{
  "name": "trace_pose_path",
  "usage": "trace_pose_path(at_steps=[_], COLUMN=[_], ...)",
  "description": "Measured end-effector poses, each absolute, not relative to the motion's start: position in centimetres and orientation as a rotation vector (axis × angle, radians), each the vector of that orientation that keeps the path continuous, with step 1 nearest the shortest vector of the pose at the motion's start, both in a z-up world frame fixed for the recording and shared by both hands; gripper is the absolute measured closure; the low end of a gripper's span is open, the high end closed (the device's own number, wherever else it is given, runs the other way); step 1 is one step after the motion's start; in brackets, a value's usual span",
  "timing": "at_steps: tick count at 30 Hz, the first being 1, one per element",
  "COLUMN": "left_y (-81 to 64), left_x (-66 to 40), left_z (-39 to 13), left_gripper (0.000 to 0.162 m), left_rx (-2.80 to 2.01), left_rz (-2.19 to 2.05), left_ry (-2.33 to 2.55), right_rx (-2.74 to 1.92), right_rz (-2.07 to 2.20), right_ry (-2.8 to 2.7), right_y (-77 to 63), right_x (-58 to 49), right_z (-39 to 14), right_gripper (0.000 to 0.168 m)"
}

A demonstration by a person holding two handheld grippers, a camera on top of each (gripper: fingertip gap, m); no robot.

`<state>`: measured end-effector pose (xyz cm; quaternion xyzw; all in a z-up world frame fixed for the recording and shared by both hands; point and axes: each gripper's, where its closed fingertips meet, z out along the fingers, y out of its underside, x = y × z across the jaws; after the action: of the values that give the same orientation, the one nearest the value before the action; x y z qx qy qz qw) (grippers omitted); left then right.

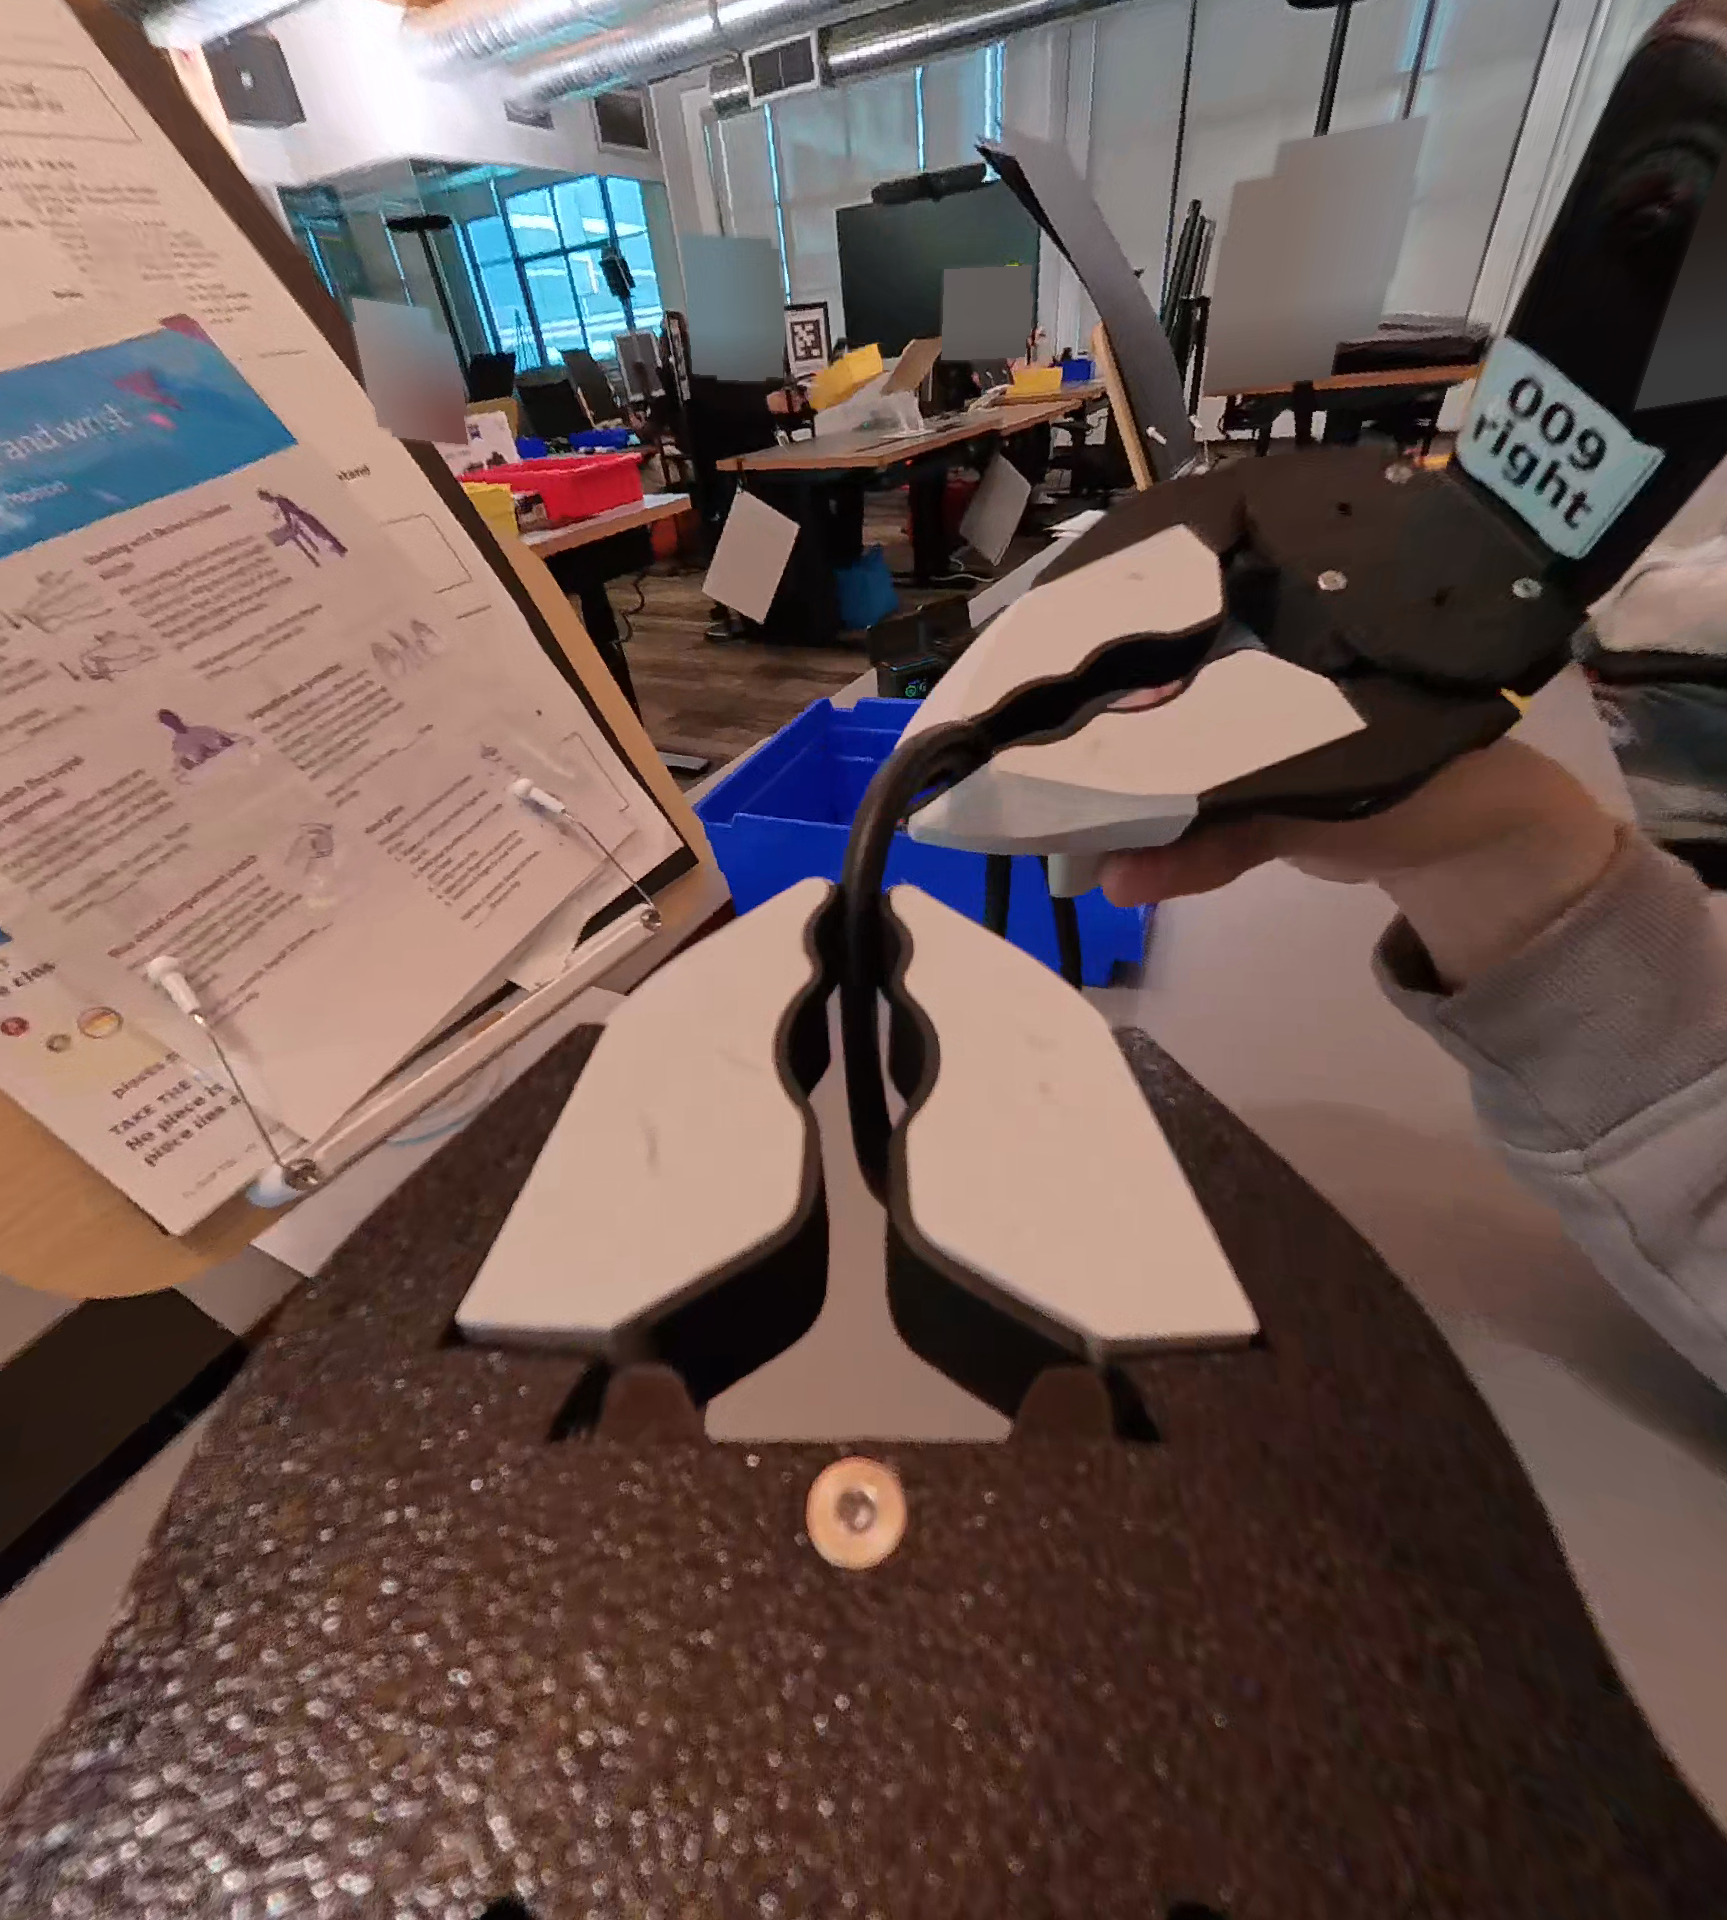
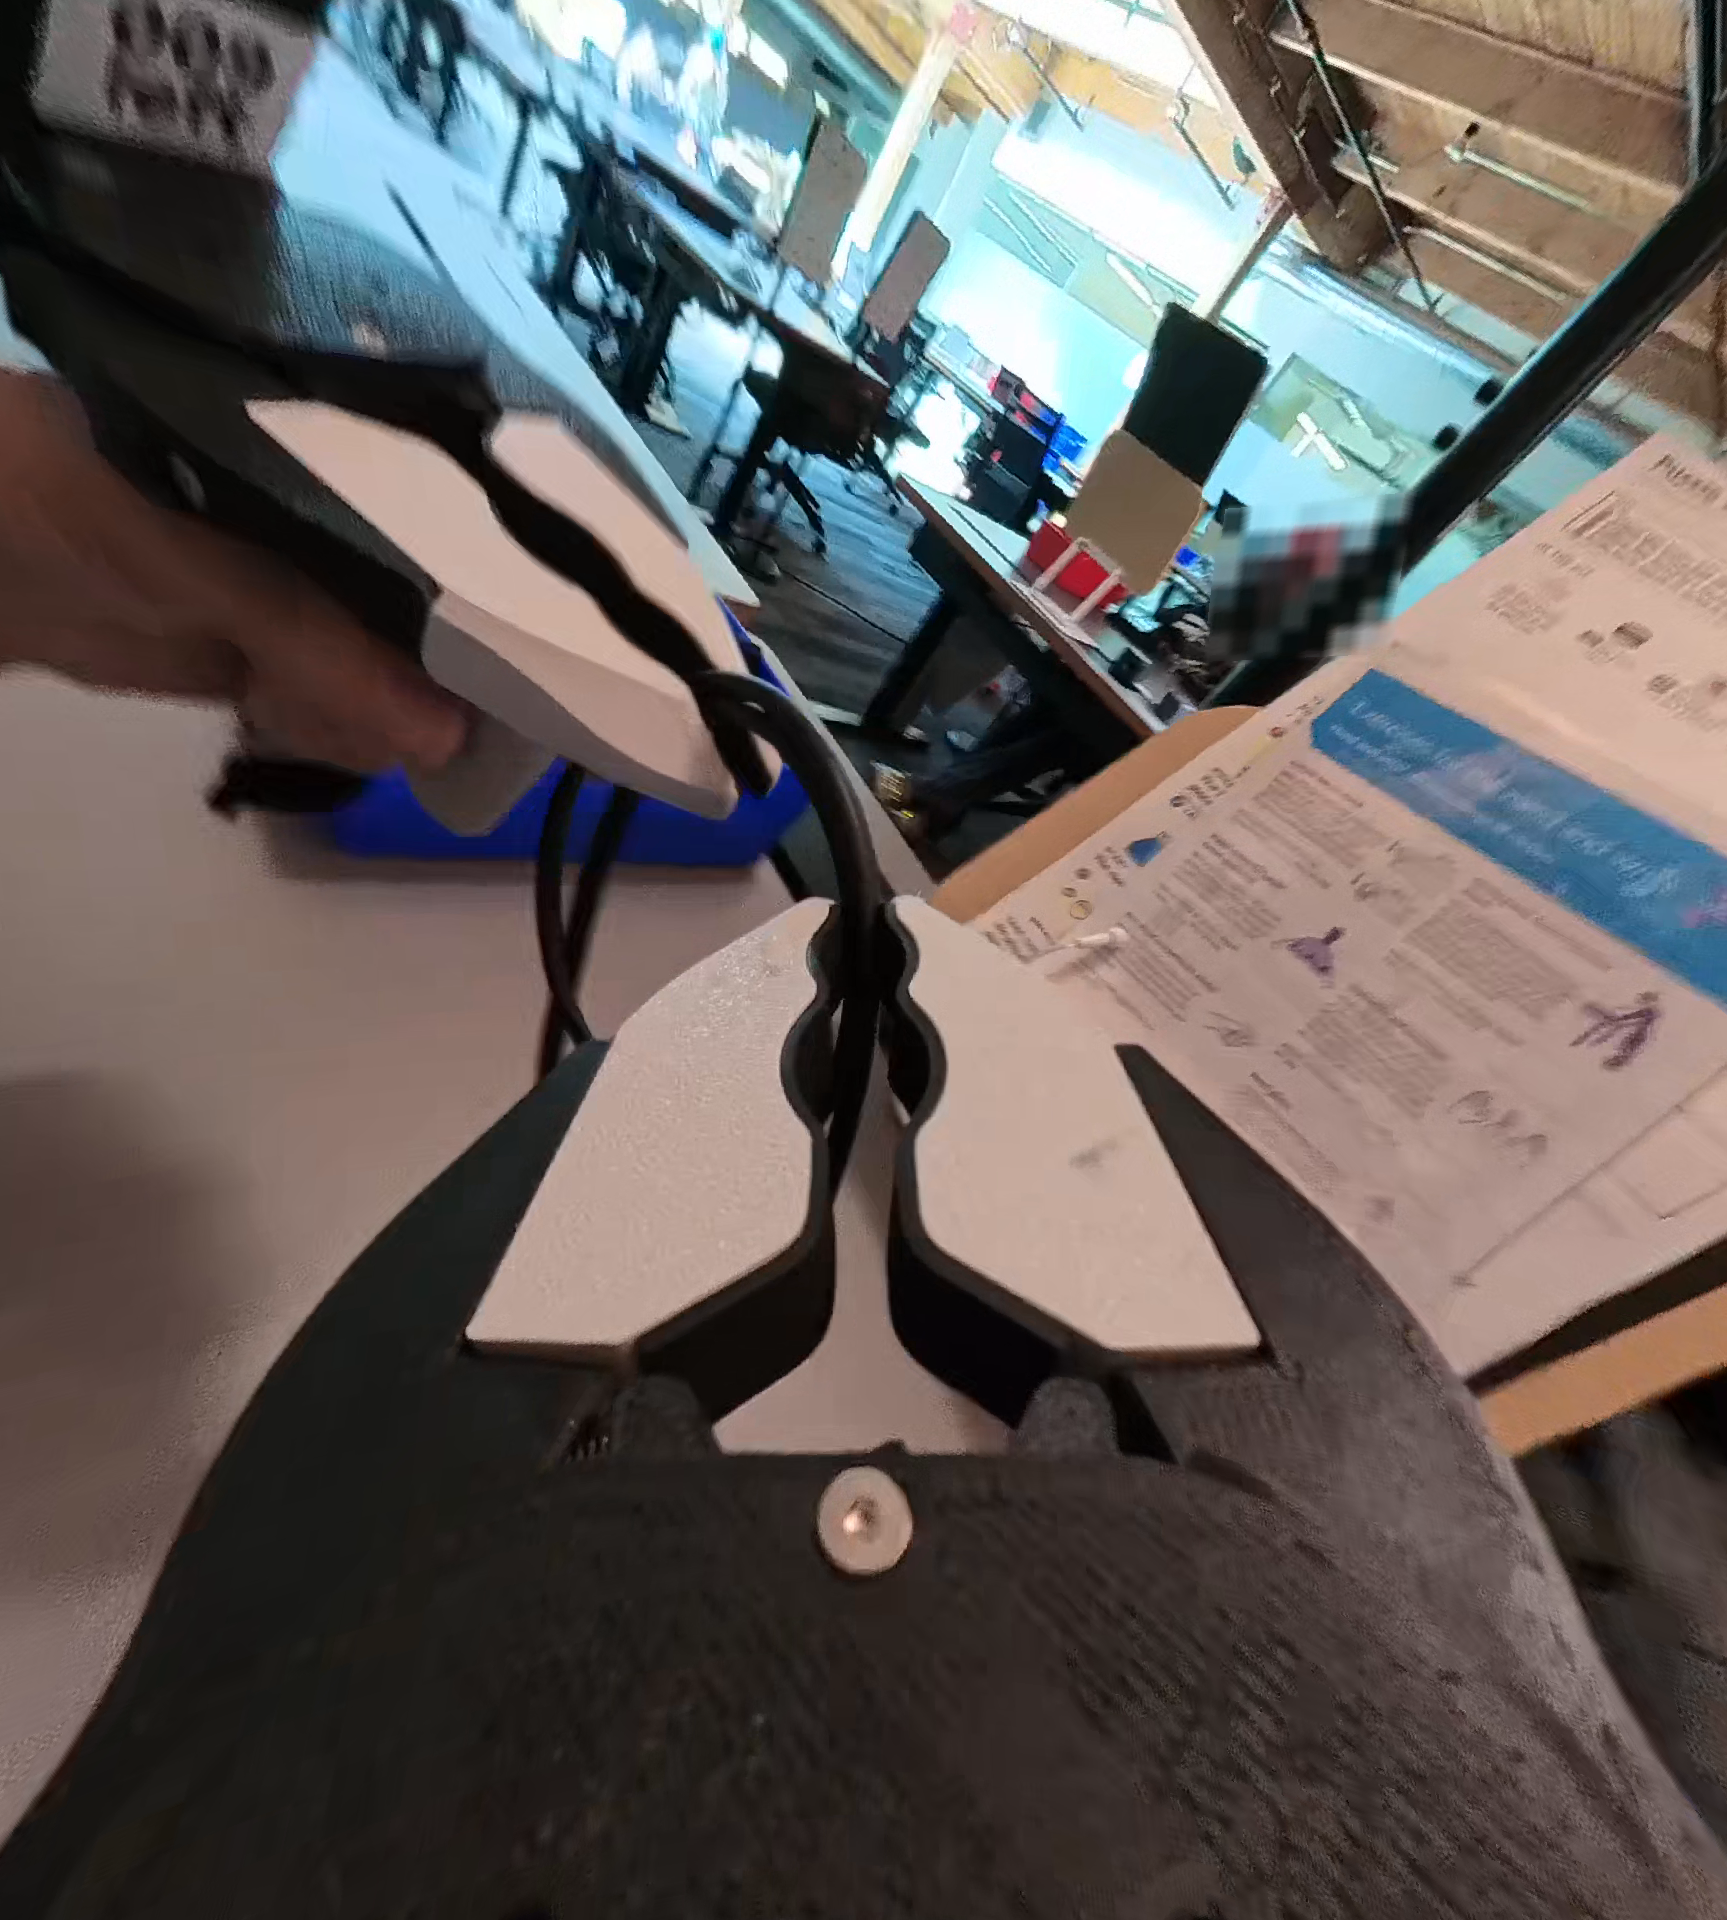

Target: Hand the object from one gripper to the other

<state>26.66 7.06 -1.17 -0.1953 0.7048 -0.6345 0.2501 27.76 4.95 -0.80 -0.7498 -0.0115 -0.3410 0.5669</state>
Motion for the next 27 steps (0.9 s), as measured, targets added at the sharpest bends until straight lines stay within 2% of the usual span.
trace_pose_path(at_steps=[1,2,3,9,11,12,13,15,17,19,27], left_y=[7.3,7.6,7.9,7.0,7.2,7.3,7.3,7.3,8.0,8.9,10.8], left_x=[26.7,26.8,26.8,25.9,26.6,26.8,26.9,27.2,28.0,28.7,28.9], left_z=[-1.1,-1.0,-1.0,-2.9,-3.8,-4.2,-4.5,-4.3,-3.4,-2.0,1.3], left_gripper=[0.151,0.135,0.128,0.132,0.135,0.152,0.158,0.158,0.158,0.158,0.159], left_rx=[-0.507,-0.483,-0.458,-0.311,-0.321,-0.315,-0.312,-0.377,-0.483,-0.579,-0.721], left_rz=[-1.684,-1.624,-1.557,-1.244,-1.139,-1.106,-1.094,-1.142,-1.235,-1.381,-1.852], left_ry=[1.9,1.886,1.882,2.001,2.016,2.028,2.038,2.04,1.965,1.854,1.577], right_rx=[-1.795,-1.837,-1.878,-1.951,-1.972,-1.98,-1.981,-1.924,-1.832,-1.751,-1.506], right_rz=[-0.895,-0.997,-1.085,-1.283,-1.276,-1.265,-1.257,-1.216,-1.164,-1.058,-0.673], right_ry=[-0.071,-0.116,-0.15,-0.4,-0.436,-0.434,-0.417,-0.33,-0.142,-0.009,0.244], right_y=[4.8,4.7,4.7,6.7,7.1,7.2,7.2,7.2,6.5,5.9,5.1], right_x=[28.0,28.2,28.5,27.6,27.2,27.2,27.3,27.8,28.9,29.5,29.8], right_z=[-1.0,-1.4,-1.7,-2.7,-3.1,-3.2,-3.3,-2.9,-1.7,-0.9,1.1], right_gripper=[0.163,0.163,0.163,0.163,0.163,0.163,0.163,0.16,0.144,0.137,0.131])
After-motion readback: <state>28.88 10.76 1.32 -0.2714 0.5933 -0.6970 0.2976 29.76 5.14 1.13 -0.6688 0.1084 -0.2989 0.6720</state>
